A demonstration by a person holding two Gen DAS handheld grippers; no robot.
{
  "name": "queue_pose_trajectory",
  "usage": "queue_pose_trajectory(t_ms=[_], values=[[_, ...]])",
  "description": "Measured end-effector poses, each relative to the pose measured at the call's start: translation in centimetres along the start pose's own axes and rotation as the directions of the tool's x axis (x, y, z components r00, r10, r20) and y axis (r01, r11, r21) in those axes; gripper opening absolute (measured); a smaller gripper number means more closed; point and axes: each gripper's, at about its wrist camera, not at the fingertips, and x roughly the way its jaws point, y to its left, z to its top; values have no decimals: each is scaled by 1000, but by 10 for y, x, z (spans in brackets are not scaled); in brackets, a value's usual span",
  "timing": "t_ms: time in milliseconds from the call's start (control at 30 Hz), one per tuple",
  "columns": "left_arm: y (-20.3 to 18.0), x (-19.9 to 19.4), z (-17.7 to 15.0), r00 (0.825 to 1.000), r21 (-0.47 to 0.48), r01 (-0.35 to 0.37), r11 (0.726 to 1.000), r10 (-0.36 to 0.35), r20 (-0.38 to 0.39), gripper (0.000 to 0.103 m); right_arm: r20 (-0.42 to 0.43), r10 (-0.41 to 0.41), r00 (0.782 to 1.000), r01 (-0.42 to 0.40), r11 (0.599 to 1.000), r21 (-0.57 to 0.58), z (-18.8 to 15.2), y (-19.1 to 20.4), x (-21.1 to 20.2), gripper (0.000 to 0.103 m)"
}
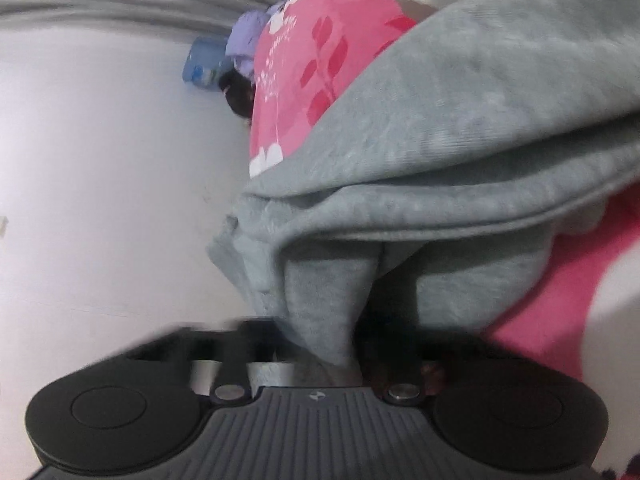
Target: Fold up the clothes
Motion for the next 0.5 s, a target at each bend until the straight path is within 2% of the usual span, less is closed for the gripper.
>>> queue_pose_trajectory(t_ms=[100, 167, 233, 300, 433, 500], values=[[17, -8, -1, 998, 56, -48, 997, 46, 45, 12, -18, 6, 1000, -8, 996, -90, -15, 21, -3, 9], [31, -15, -4, 998, 111, -57, 992, 52, 47, 12, -42, 11, 999, -17, 991, -135, -28, 32, -3, 9], [37, -20, -15, 1000, 127, -15, 992, 17, -9, 12, -67, 15, 998, -27, 984, -178, -40, 44, -3, 9], [27, -15, -33, 998, 161, 30, 986, -19, -66, 12, -89, 1, 996, -20, 978, -207, -52, 48, 0, 9], [-17, -13, -55, 991, 255, 101, 962, -75, -112, 12, -125, -94, 988, 73, 984, -161, -70, 16, 26, 8], [-17, -12, -55, 987, 222, 120, 968, -93, -131, 11, -123, -89, 988, 70, 986, -151, -75, 10, 22, 8]])
